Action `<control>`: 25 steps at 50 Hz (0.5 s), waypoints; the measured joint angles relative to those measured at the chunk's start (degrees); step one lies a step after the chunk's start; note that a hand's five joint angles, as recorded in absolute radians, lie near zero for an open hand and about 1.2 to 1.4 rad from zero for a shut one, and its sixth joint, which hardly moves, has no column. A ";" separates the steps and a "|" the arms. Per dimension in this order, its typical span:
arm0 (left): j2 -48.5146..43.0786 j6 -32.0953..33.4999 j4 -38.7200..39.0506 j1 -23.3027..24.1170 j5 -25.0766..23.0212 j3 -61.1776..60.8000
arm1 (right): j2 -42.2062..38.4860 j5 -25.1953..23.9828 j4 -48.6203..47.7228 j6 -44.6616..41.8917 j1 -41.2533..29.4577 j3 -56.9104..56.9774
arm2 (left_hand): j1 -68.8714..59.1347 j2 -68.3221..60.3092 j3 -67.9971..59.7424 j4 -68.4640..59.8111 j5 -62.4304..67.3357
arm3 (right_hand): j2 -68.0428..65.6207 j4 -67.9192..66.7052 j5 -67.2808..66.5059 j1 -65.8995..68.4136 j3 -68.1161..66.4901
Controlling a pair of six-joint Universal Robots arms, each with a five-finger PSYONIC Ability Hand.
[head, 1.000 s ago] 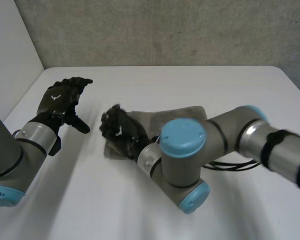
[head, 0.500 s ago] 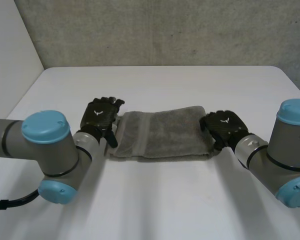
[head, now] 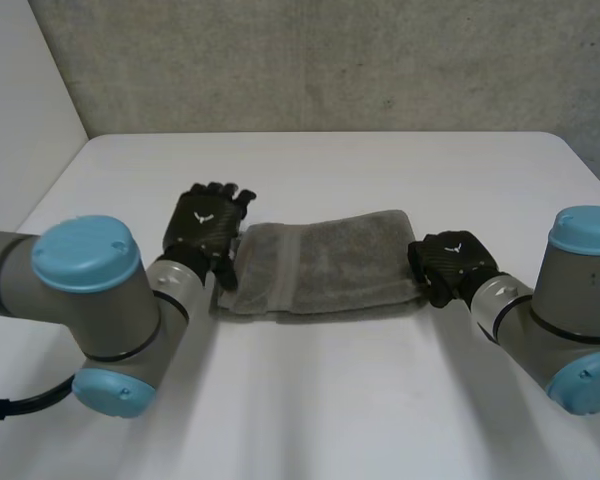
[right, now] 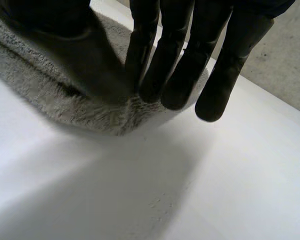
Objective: Fold the towel.
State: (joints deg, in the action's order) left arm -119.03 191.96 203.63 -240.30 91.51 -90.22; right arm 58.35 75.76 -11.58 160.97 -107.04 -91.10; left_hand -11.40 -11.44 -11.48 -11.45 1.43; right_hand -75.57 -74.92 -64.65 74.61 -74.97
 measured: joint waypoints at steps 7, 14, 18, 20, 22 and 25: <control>6.10 -0.18 0.09 -0.93 -0.02 -1.18 | 1.48 1.68 0.42 -3.11 0.04 1.56 | 0.35 0.45 0.45 0.39 -0.01 | -0.97 -1.54 -2.77 2.22 -1.74; 11.55 -1.24 0.17 -2.69 -0.09 -1.77 | 4.24 2.60 0.81 -12.71 -1.80 4.90 | 0.38 0.56 0.53 0.51 -0.01 | -0.97 -1.54 -2.77 2.22 -1.74; 13.79 -2.66 0.28 -3.40 -0.11 -1.77 | 4.49 2.79 0.94 -16.47 -8.07 9.37 | 0.39 0.57 0.53 0.52 -0.02 | -0.97 -1.54 -2.77 2.23 -1.74; 14.29 -3.25 0.31 -3.67 -0.12 -1.77 | 3.97 3.12 1.13 -17.05 -11.15 11.39 | 0.39 0.59 0.53 0.54 -0.02 | -0.86 -1.54 -2.77 2.12 -1.62; 14.65 -3.95 0.33 -3.96 -0.12 -1.82 | 2.91 4.00 1.50 -17.03 -14.26 13.37 | 0.39 0.59 0.53 0.58 -0.02 | 15.17 14.13 13.78 -14.62 14.02; 14.78 -4.80 0.34 -4.25 -0.19 -2.18 | 1.60 5.85 1.90 -15.95 -16.67 14.53 | 0.39 0.59 0.53 0.58 -0.01 | 39.03 37.75 38.52 -37.69 37.89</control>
State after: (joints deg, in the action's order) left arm -104.25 187.16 203.97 -244.55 91.33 -92.40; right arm 59.96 81.60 -9.68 145.03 -123.70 -76.56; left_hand -11.01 -10.85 -10.95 -10.87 1.41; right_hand -36.54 -37.16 -26.13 36.92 -37.07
